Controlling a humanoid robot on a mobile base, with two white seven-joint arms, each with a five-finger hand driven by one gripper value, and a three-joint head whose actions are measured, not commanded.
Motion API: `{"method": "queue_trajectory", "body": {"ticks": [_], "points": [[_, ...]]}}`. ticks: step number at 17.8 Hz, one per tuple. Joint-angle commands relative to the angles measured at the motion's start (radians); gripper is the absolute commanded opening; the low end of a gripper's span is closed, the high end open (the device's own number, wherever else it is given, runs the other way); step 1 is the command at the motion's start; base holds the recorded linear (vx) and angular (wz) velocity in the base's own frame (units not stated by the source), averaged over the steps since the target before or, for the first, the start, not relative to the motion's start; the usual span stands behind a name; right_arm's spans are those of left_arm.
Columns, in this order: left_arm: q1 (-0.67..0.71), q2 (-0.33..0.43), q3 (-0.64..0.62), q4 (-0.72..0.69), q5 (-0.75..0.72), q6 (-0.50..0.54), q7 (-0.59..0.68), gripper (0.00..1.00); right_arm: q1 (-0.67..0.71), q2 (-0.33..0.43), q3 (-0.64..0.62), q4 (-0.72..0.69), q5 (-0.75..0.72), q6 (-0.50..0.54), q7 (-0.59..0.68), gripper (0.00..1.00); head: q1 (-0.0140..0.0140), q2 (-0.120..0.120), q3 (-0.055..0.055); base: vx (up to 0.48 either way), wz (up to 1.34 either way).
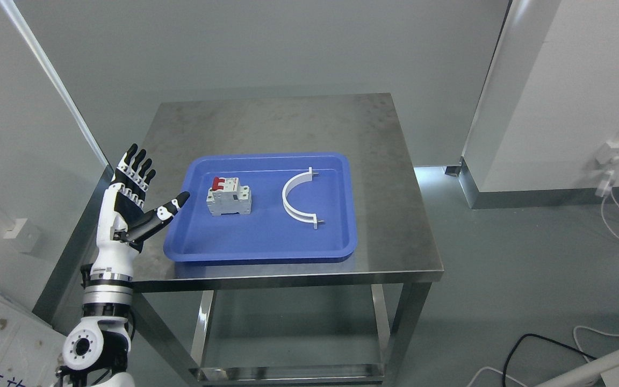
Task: Place circuit breaker on shelf
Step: 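Reach the left hand toward the grey circuit breaker on the blue tray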
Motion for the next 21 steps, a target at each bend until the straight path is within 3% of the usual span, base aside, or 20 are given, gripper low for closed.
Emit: {"method": "queue_trajectory", "body": {"ticks": [1,6,8,11,17,21], "points": [[-0.004,0.017,-0.013,0.001,-0.005,0.016,0.0,1.0,0.0,-0.017,0.02,0.0,0.0,0.217,-0.001,1.0,0.0,0.0,0.0,0.0,0.0],[-0.142,0.115,-0.082,0.103,-0.159,0.017,-0.133,1.0,0.0,-0.017,0.02,0.0,0.0,0.217,-0.001,1.0,0.0,0.0,0.0,-0.001,-0.01],[-0.187,0.117,-0.086,0.137,-0.235,0.019,-0.221,1.0,0.0,-0.017,0.02,0.0,0.0,0.217,-0.001,1.0,0.0,0.0,0.0,-0.004,-0.03],[-0.234,0.118,-0.089,0.191,-0.462,0.024,-0.387,1.0,0.0,-0.017,0.02,0.0,0.0,0.217,-0.001,1.0,0.0,0.0,0.0,-0.001,-0.01],[-0.275,0.114,-0.072,0.321,-0.676,0.024,-0.407,0.98,0.0,-0.017,0.02,0.0,0.0,0.217,-0.001,1.0,0.0,0.0,0.0,0.0,0.0],[-0.32,0.115,-0.04,0.363,-0.733,0.024,-0.413,0.95,0.0,-0.017,0.02,0.0,0.0,0.217,-0.001,1.0,0.0,0.0,0.0,0.0,0.0]]}}
